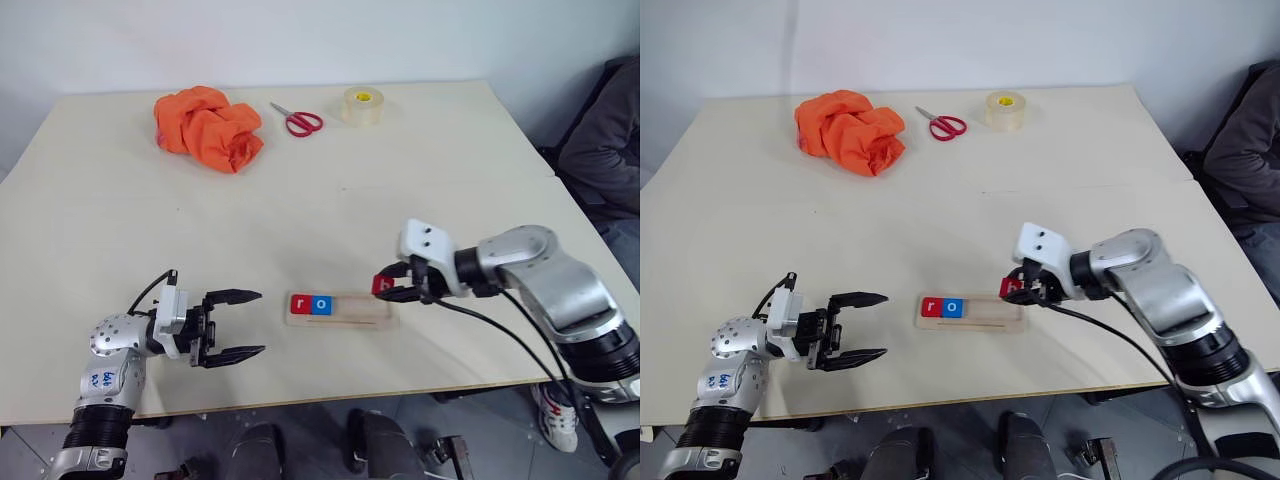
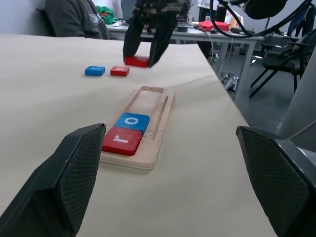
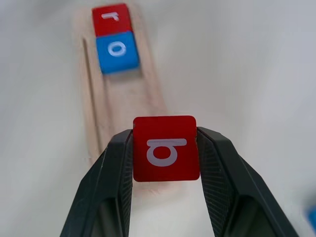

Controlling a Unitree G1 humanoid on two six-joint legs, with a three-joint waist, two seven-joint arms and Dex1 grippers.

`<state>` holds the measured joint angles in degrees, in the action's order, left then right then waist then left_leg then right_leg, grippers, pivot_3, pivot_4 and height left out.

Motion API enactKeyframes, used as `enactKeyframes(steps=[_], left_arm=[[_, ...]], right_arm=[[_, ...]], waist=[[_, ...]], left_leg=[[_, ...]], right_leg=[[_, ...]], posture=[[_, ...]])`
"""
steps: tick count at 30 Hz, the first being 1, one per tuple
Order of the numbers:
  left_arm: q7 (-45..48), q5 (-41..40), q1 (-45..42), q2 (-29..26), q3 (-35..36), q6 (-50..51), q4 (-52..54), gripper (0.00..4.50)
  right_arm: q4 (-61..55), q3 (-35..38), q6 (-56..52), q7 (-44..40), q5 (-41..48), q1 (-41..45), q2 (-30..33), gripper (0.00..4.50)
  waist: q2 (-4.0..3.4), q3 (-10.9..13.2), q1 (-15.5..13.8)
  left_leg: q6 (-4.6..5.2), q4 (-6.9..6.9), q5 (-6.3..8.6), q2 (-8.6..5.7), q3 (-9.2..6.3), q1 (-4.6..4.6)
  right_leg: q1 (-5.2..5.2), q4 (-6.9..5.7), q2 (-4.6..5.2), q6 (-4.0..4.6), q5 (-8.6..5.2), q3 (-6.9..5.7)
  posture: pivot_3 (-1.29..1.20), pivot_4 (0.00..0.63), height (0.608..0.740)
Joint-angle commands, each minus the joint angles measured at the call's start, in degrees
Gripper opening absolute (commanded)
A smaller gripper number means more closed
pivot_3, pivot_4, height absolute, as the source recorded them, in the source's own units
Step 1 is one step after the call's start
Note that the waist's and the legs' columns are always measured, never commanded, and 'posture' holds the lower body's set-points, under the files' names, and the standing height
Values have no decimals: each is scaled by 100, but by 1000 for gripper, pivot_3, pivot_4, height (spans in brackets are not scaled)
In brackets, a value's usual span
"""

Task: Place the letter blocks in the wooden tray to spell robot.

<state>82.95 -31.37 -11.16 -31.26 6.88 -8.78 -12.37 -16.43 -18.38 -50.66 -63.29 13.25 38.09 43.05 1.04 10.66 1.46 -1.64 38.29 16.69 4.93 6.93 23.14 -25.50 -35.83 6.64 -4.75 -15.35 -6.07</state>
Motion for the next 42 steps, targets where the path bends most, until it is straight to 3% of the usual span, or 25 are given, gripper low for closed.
enactKeyframes(steps=[1, 13, 25, 34, 42], left_arm=[[74, -87, -21, -8, 93, -81, 62, 4500], [372, -24, 192, -505, 537, -416, -292, 4500], [169, -61, 287, -429, 522, -440, -92, 4500], [81, -62, 322, -366, 501, -415, -5, 4500], [48, -54, 309, -318, 470, -403, 5, 4500]], right_arm=[[-286, -204, -278, 276, -18, 158, -202, 1474], [-92, -750, -282, 513, -96, 446, -543, 1474], [280, -1131, 113, 429, -300, 539, -652, 1474], [167, -981, -5, 446, -217, 631, -822, 4484], [-330, -499, 25, 193, 171, 244, -423, 4484]], waist=[[0, 0, 3], [0, 0, 14], [0, 0, 12], [1, 0, 14], [1, -1, -4]], left_leg=[[0, 0, 0, 0, 0, 0], [0, -2, 0, 1, 1, -1], [0, -2, 0, 1, 2, 0], [0, -1, 0, 1, 4, 0], [0, -2, 0, 1, 2, 1]], right_leg=[[0, 0, 0, 0, 0, 0], [-2, -1, -2, 1, -1, -1], [-2, -2, -2, 1, -1, -1], [-2, -3, -2, 1, -1, -1], [-2, -1, -2, 1, -1, -1]], posture=[[0, 150, 740], [0, 150, 740], [0, 150, 740], [0, 150, 740], [0, 150, 740]])
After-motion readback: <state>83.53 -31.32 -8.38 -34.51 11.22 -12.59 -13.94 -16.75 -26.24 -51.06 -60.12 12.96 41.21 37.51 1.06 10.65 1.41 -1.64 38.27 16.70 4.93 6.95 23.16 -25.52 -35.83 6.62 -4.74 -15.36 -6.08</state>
